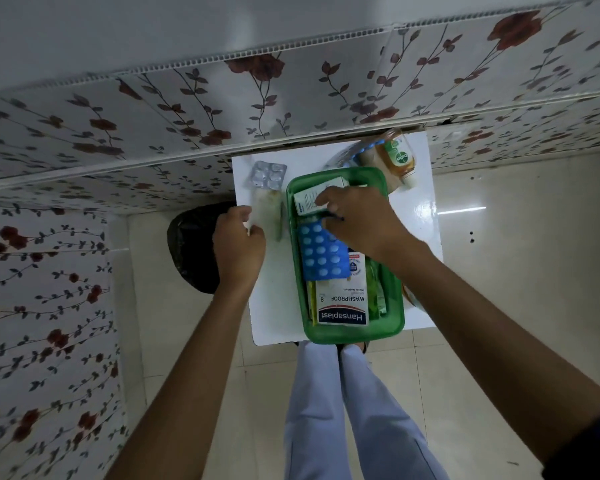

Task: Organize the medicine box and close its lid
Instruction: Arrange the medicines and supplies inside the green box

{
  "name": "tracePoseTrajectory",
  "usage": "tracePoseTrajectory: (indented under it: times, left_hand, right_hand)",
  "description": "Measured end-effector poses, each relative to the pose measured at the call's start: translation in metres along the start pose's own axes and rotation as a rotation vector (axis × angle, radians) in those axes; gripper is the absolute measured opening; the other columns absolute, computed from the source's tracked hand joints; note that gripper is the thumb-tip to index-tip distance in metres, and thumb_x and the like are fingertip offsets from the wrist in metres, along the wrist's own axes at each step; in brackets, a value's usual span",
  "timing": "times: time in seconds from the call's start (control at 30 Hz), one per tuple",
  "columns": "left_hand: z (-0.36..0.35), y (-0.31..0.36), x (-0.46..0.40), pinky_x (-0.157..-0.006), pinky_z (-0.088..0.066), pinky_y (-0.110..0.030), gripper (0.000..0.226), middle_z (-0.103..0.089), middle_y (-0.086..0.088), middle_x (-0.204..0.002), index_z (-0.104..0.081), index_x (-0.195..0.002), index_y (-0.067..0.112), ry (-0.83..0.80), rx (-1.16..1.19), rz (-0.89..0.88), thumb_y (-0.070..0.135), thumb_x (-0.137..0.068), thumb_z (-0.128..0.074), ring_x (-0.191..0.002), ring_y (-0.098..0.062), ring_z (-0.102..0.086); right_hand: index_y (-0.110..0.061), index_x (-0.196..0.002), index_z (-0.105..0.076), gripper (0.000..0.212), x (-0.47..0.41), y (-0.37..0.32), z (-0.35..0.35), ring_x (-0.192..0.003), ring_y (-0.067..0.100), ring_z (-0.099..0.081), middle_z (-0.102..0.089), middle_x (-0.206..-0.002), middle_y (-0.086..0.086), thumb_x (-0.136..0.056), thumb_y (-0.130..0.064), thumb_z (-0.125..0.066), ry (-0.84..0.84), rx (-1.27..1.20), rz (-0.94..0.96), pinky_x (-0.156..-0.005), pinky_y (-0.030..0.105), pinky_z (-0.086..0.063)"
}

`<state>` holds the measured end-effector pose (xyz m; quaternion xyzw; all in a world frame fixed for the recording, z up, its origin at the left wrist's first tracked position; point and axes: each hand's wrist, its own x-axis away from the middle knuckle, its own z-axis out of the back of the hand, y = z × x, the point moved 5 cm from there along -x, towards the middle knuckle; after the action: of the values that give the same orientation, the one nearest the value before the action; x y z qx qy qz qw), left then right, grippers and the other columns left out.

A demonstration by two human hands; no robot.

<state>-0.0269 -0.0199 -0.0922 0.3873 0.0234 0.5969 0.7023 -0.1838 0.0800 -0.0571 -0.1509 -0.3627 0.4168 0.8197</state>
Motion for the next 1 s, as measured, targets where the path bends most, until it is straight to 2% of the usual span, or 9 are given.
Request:
tracePoseTrajectory:
  times: [0.13,0.27,0.37,0.5,0.63,0.73,0.8,0.9,1.0]
  left_hand:
    - [-0.024,-0.010,-0.024,-0.096,-0.045,-0.043,0.055,-0.053,-0.022,-0.127,-0.047,-0.125,0.003,-0.104,-0.152,0.048,0.026,-0.079,-0.067,-0.116,-0.037,-0.052]
    - [-0.033,-0.015,-0.035,-0.085,-0.052,-0.046,0.042,-0.065,-0.022,-0.109,-0.059,-0.104,-0.002,-0.137,-0.099,0.122,0.023,-0.072,-0.074,-0.101,-0.036,-0.062]
    - [-0.030,-0.021,-0.027,-0.079,-0.055,-0.046,0.026,-0.069,-0.022,-0.096,-0.064,-0.090,-0.002,-0.131,-0.024,0.165,0.017,-0.074,-0.071,-0.089,-0.036,-0.065]
    - [-0.021,-0.028,-0.001,-0.073,-0.055,-0.038,0.026,-0.068,-0.018,-0.096,-0.062,-0.094,0.001,-0.080,0.085,0.217,0.019,-0.076,-0.069,-0.083,-0.032,-0.065]
    - [-0.019,-0.031,0.020,-0.054,-0.044,-0.024,0.023,-0.066,-0.014,-0.094,-0.061,-0.096,0.001,-0.061,0.178,0.247,0.015,-0.078,-0.067,-0.077,-0.024,-0.060]
    - [-0.015,-0.025,0.030,-0.061,-0.046,-0.027,0.024,-0.065,-0.013,-0.094,-0.061,-0.098,0.001,-0.030,0.263,0.239,0.014,-0.079,-0.067,-0.078,-0.023,-0.059]
    - [-0.011,-0.022,0.030,-0.066,-0.048,-0.030,0.023,-0.064,-0.012,-0.095,-0.060,-0.098,0.002,-0.003,0.309,0.232,0.014,-0.080,-0.065,-0.080,-0.024,-0.059]
    - [-0.005,-0.016,0.030,-0.057,-0.050,-0.028,0.016,-0.064,-0.011,-0.097,-0.059,-0.096,0.006,0.032,0.393,0.220,0.014,-0.082,-0.063,-0.080,-0.023,-0.060]
    - [0.000,-0.010,0.031,-0.054,-0.051,-0.026,0.021,-0.065,-0.012,-0.102,-0.060,-0.104,0.005,0.074,0.491,0.220,0.014,-0.085,-0.061,-0.085,-0.024,-0.062]
  right_hand:
    - [-0.012,-0.111,-0.063,0.027,0.006,0.004,0.030,-0.100,0.025,-0.063,-0.068,-0.111,0.012,-0.086,-0.008,-0.054,0.274,-0.065,-0.024,-0.090,0.034,-0.049]
    - [-0.015,-0.106,-0.066,0.023,0.022,0.024,0.067,-0.086,0.023,-0.065,-0.072,-0.099,0.009,-0.085,-0.015,-0.058,0.302,-0.030,-0.101,-0.085,0.031,-0.050]
    - [-0.021,-0.113,-0.060,0.033,0.050,0.040,0.065,-0.096,0.026,-0.061,-0.069,-0.107,0.006,-0.081,-0.028,-0.065,0.004,0.183,-0.183,-0.087,0.035,-0.047]
    - [-0.014,-0.123,-0.047,0.049,0.095,0.066,0.027,-0.095,0.030,-0.059,-0.060,-0.105,0.012,-0.078,-0.029,-0.062,-0.439,0.498,-0.371,-0.074,0.034,-0.048]
    - [-0.013,-0.126,-0.037,0.060,0.114,0.084,0.004,-0.094,0.031,-0.058,-0.057,-0.109,0.015,-0.073,-0.016,-0.065,-0.558,0.463,-0.471,-0.068,0.033,-0.044]
    - [-0.005,-0.118,-0.046,0.036,0.116,0.081,0.002,-0.081,0.030,-0.054,-0.059,-0.104,0.017,-0.082,-0.007,-0.049,-0.407,0.421,-0.447,-0.063,0.031,-0.040]
    - [-0.002,-0.115,-0.048,0.032,0.116,0.073,0.015,-0.081,0.032,-0.056,-0.060,-0.103,0.019,-0.084,-0.006,-0.045,-0.281,0.412,-0.462,-0.062,0.030,-0.039]
    - [-0.001,-0.123,-0.040,0.040,0.120,0.054,0.046,-0.073,0.034,-0.052,-0.061,-0.100,0.024,-0.083,-0.005,-0.045,-0.026,0.403,-0.437,-0.061,0.032,-0.036]
    - [-0.006,-0.133,-0.027,0.056,0.119,0.021,0.060,-0.069,0.035,-0.055,-0.061,-0.097,0.023,-0.081,-0.007,-0.049,0.265,0.292,-0.277,-0.056,0.032,-0.035]
